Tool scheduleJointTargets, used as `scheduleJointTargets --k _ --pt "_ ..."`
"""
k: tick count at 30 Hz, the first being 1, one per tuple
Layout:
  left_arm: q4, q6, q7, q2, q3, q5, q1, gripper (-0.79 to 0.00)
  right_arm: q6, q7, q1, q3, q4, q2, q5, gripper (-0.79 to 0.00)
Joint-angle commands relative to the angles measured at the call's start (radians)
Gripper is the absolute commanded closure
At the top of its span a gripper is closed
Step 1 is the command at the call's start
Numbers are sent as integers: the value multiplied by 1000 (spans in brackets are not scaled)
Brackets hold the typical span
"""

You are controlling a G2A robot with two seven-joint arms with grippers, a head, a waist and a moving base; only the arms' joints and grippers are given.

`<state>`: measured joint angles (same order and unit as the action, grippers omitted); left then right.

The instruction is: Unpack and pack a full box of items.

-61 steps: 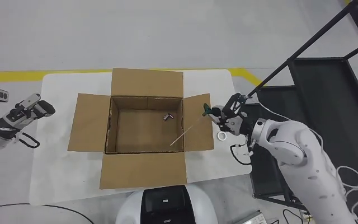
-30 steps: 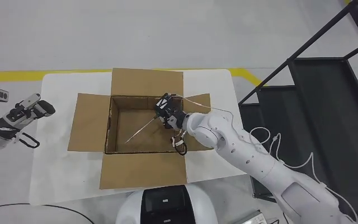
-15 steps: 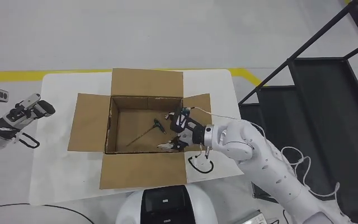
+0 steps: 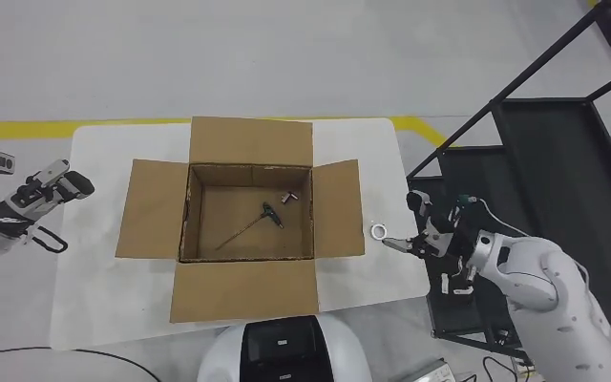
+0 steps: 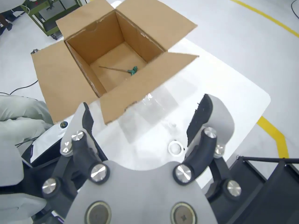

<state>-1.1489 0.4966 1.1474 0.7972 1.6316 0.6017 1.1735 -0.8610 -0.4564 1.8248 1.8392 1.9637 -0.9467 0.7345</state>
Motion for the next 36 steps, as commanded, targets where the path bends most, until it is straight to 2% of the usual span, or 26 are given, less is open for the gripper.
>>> scheduleJointTargets --k 1,5,11,15,16,17,18,19,20,29,36 --pt "0 0 0 0 0 0 0 -785 -43 1 -2 -3 -63 2 14 -785" --pt "0 0 0 0 0 0 0 -785 -36 -8 -30 -56 -150 2 94 -785" --pt "0 0 0 0 0 0 0 -785 136 30 -140 -222 -306 -16 233 -785" --pt "0 0 0 0 0 0 0 -785 232 33 -246 -319 -430 -31 244 -785" --pt "0 0 0 0 0 0 0 -785 245 31 -272 -341 -461 -35 234 -742" --pt "0 0 0 0 0 0 0 -785 269 22 -298 -353 -496 -38 233 -600" --pt "0 0 0 0 0 0 0 -785 293 16 -323 -367 -525 -41 230 -560" --pt "0 0 0 0 0 0 0 -785 303 14 -342 -380 -553 -45 213 -419" --pt "0 0 0 0 0 0 0 -785 316 8 -361 -389 -578 -47 208 -385" --pt "0 0 0 0 0 0 0 -785 401 2 -443 -469 -722 -65 233 -366" --pt "0 0 0 0 0 0 0 -785 432 16 -458 -495 -731 -70 272 -339"
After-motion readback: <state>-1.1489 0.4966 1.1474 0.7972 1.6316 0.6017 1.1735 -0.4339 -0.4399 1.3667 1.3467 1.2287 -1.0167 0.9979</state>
